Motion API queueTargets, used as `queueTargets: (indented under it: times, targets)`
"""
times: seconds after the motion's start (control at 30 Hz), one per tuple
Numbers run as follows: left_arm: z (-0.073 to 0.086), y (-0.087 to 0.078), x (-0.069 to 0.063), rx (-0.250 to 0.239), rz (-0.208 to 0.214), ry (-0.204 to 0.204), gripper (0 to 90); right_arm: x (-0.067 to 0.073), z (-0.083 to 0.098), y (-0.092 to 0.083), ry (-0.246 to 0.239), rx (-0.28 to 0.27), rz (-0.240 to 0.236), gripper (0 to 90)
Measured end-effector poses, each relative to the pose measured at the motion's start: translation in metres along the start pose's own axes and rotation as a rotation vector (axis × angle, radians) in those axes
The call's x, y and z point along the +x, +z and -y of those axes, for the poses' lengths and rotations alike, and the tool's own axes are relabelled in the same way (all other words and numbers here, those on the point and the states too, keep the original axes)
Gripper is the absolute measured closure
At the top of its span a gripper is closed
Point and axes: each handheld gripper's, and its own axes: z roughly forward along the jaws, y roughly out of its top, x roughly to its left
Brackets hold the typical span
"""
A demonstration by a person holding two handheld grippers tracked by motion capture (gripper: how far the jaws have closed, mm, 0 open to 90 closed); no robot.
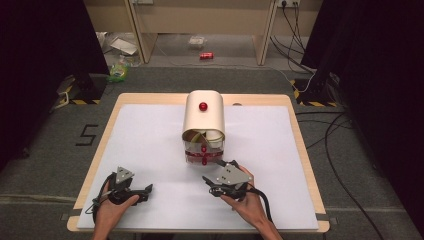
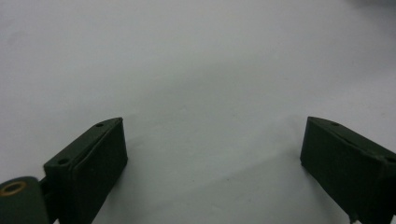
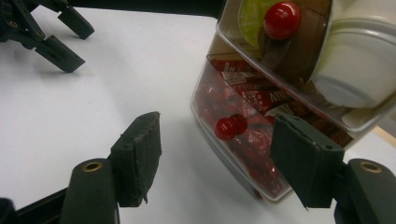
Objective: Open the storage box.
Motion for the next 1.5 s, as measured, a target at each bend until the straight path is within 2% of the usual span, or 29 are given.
queueTargets:
  times: [0.03, 0.17, 0.2, 0.37, 0.63, 0.8, 0.83, 0.87, 0.9, 1.13, 1.4, 1.43, 1.5]
  targets:
    - [0.0, 0.0, 0.0, 0.0, 0.0, 0.0, 6.3, 0.001, -0.001, 0.003, -0.017, -0.004, 0.004, 34.1]
    - [0.0, 0.0, 0.0, 0.001, 0.001, 0.0, 6.1, 0.002, -0.002, 0.008, -0.026, 0.001, 0.011, 34.1]
    - [0.0, 0.0, 0.0, 0.001, 0.001, 0.001, 6.1, 0.002, -0.002, 0.011, -0.045, 0.001, 0.016, 34.2]
    - [0.0, 0.0, 0.0, 0.001, 0.002, 0.0, 6.0, 0.003, -0.002, 0.016, -0.07, 0.009, 0.021, 34.5]
    - [0.0, 0.0, 0.0, 0.001, 0.002, 0.001, 5.9, 0.005, -0.005, 0.028, -0.137, 0.012, 0.042, 34.5]
    - [0.0, 0.0, 0.0, 0.002, 0.001, 0.002, 5.9, 0.006, -0.006, 0.033, -0.153, 0.015, 0.052, 34.3]
    - [0.0, 0.0, 0.0, 0.002, 0.001, 0.002, 5.9, 0.007, -0.007, 0.035, -0.182, 0.012, 0.049, 34.9]
    - [0.0, 0.0, 0.0, 0.002, 0.001, 0.002, 5.8, 0.007, -0.007, 0.035, -0.182, 0.012, 0.049, 34.9]
    - [0.0, 0.0, 0.0, 0.002, 0.001, 0.002, 5.8, 0.009, -0.007, 0.037, -0.214, 0.014, 0.061, 34.2]
    - [0.0, 0.0, 0.0, 0.002, 0.001, 0.002, 5.8, 0.01, -0.006, 0.043, -0.277, 0.037, 0.085, 33.1]
    - [0.0, 0.0, 0.0, 0.003, 0.001, 0.002, 5.8, 0.01, -0.006, 0.044, -0.273, 0.04, 0.063, 31.0]
    - [0.0, 0.0, 0.0, 0.002, 0.001, 0.002, 5.8, 0.008, -0.007, 0.043, -0.245, 0.035, 0.049, 30.8]
    - [0.0, 0.0, 0.0, 0.003, 0.001, 0.002, 5.8, 0.007, -0.007, 0.042, -0.236, 0.033, 0.04, 30.8]
